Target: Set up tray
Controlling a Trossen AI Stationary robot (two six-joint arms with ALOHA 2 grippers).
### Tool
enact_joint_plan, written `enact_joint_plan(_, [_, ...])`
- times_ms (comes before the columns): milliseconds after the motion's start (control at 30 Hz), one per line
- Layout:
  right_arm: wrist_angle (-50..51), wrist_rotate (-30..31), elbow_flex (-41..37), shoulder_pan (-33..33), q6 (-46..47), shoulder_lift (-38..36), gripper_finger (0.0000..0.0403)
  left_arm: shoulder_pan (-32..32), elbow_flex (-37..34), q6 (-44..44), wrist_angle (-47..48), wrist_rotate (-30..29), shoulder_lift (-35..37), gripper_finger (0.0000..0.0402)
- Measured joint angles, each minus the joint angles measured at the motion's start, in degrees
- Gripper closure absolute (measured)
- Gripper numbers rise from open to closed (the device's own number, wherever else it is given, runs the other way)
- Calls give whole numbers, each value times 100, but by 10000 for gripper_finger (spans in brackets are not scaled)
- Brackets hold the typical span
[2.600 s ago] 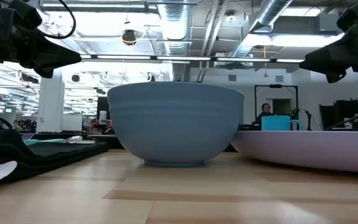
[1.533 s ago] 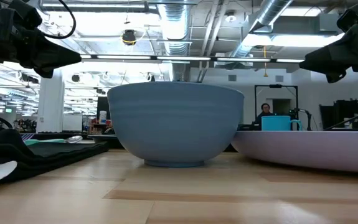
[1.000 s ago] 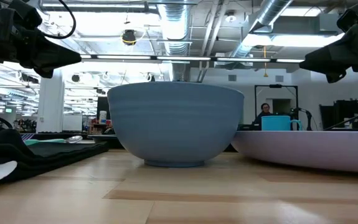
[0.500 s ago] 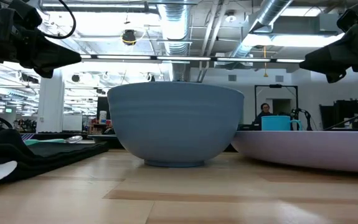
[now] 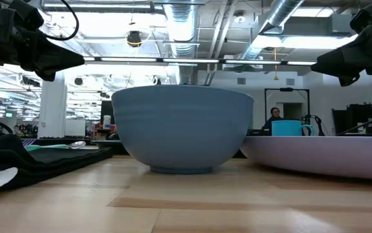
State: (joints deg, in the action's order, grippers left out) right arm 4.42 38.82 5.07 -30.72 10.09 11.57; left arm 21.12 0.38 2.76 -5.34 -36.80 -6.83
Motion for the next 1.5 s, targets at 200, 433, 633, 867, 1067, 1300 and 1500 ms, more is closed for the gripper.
enact_joint_plan(200, [-1, 1, 0, -1, 0, 1, 266, 0, 0, 0, 0, -1, 1, 360])
enact_joint_plan(433, [-16, 8, 0, 0, -5, 1, 265, 0, 0, 192, -4, 50, 2, 360])
enact_joint_plan(633, [-40, 8, -1, 0, -105, 0, 266, -1, 0, 152, -7, 50, 2, 360])
enact_joint_plan(867, [-192, 5, -1, 0, -107, 2, 264, -2, 0, 523, -30, 50, 2, 360])
enact_joint_plan(1067, [-534, -142, 0, 0, -106, 2, 266, 0, 0, 538, -306, 50, 2, 360])
enact_joint_plan(1300, [-685, 4, -1, 167, 49, 2, 268, 0, 0, 530, -481, 48, 2, 360])
enact_joint_plan(1500, [-646, -26, 1, 335, 480, 4, 268, -2, 0, 446, -466, 46, 0, 360])
